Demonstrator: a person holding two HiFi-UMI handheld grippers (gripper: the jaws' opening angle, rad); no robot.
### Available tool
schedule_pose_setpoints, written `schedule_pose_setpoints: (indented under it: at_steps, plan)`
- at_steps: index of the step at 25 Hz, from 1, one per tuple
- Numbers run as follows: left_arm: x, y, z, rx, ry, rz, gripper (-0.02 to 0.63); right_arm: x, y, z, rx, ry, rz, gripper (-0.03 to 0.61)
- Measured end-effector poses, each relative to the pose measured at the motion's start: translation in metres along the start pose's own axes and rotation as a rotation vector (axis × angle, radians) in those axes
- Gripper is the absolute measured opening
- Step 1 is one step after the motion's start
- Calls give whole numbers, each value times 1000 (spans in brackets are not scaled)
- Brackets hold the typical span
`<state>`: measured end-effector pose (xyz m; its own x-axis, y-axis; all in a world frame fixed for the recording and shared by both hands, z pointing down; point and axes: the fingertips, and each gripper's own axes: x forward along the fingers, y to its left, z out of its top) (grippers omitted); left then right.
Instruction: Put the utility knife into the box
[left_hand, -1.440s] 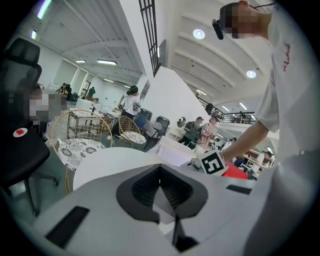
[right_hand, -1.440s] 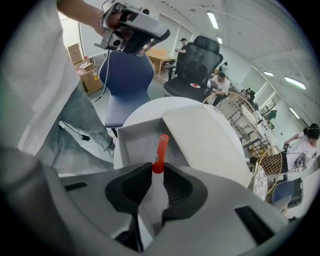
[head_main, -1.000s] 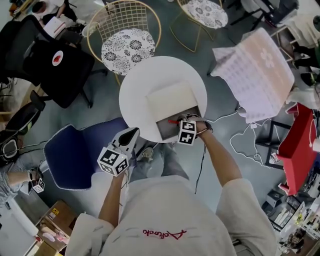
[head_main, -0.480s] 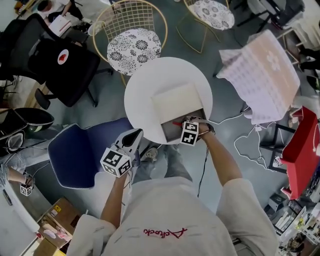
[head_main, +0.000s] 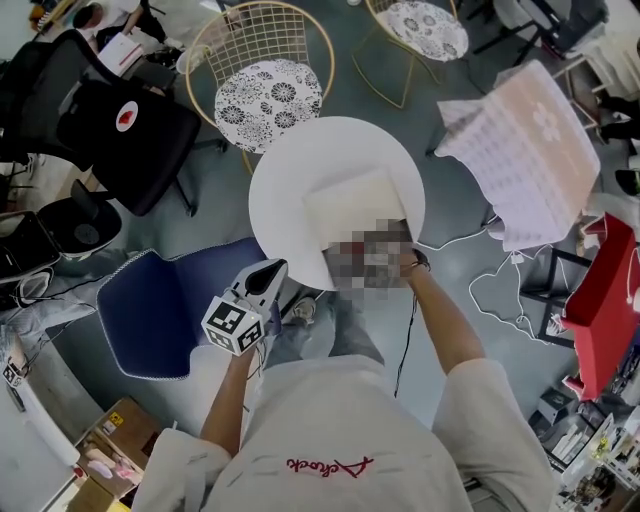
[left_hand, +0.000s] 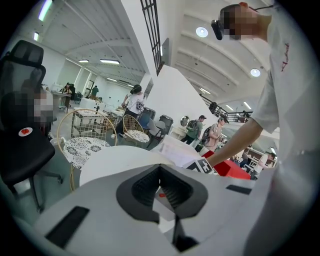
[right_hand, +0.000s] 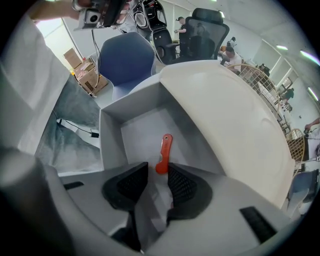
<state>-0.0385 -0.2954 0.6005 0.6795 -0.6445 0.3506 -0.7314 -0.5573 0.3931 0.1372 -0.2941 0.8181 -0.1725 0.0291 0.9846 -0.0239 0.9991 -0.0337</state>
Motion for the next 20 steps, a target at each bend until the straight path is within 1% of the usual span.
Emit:
schedule_pose_setpoints:
  at_steps: [3, 7, 12, 14, 18, 20]
  plan:
    - [-2, 1, 0, 0, 0, -4, 11, -3, -4, 2, 14, -6, -11, 153]
    - [-3, 1, 4, 9, -11, -16, 11, -9, -9, 2, 11, 7, -42, 155]
    - [-4, -2, 9, 24, -16, -48, 11, -22, -11, 6, 44, -21, -108, 150]
    - [-3, -4, 11, 34, -18, -70, 11, -29, -12, 7, 57, -31, -143, 138]
    - [3, -14, 20, 59, -23, -123, 11, -51, -20, 6, 116, -63, -240, 68]
    - [2, -20, 25, 77, -26, -147, 11, -61, -18, 5, 143, -72, -275, 49]
